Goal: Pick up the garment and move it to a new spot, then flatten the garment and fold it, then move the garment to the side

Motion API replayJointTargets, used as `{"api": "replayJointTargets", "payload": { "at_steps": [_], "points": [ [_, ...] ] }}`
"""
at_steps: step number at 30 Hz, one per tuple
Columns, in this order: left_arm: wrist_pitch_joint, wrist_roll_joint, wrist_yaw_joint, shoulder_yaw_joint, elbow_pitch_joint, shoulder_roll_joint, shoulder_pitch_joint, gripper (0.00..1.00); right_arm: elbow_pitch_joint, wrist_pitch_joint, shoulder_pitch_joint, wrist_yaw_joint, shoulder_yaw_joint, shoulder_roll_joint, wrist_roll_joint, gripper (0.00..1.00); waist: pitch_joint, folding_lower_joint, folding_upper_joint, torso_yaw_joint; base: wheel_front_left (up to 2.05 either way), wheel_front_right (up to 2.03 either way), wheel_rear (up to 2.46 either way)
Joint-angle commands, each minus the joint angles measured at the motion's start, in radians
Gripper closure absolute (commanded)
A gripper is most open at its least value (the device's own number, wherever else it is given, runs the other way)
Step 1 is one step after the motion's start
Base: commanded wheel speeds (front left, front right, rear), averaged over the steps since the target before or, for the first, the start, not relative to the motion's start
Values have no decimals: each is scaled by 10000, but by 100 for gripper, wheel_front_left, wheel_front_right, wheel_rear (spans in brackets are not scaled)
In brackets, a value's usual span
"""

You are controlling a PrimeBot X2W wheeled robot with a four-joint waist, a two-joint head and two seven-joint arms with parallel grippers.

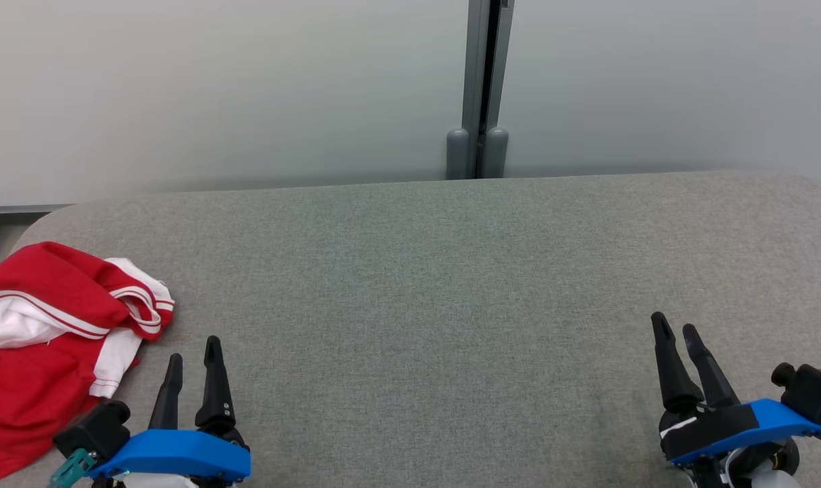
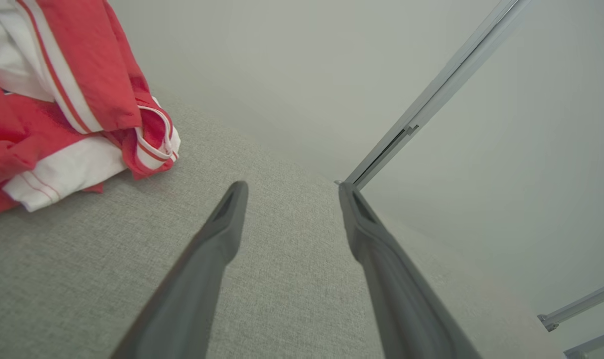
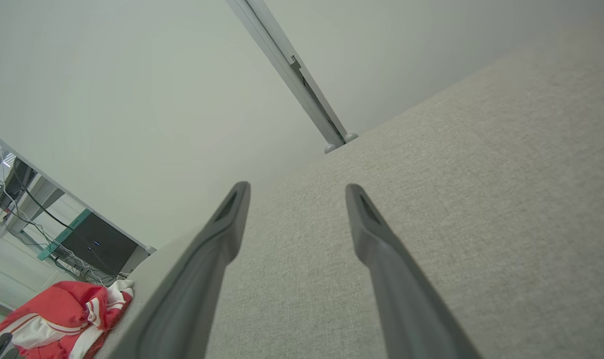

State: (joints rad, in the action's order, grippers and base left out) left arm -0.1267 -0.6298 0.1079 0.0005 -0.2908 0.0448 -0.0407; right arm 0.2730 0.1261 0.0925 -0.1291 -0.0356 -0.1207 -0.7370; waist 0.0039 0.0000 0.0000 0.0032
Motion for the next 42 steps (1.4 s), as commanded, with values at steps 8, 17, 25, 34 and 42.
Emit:
{"api": "replayJointTargets", "payload": {
  "at_steps": [8,17,25,34,42],
  "points": [
    [-284,1040,-69,-98,-102,67,-91,0,301,288,148,-19,-123,-144,769,0,25,0,0,-8,0,0,0],
    [-509,1975,-114,-172,-275,70,-155,0,450,516,233,-21,-173,-156,1611,0,65,0,0,-9,0,0,0],
    [-695,2732,-189,-332,-381,68,-130,0,566,702,335,-21,-111,-127,2636,0,98,0,0,6,0,0,0],
    [-892,3512,-202,-455,-559,68,-140,0,741,888,411,-20,-41,-26,3769,0,135,0,0,38,0,0,0],
    [-1029,4117,-388,-506,-798,68,-148,0,976,1037,523,-16,11,16,4478,0,141,0,0,58,0,0,0]
  ]
}}
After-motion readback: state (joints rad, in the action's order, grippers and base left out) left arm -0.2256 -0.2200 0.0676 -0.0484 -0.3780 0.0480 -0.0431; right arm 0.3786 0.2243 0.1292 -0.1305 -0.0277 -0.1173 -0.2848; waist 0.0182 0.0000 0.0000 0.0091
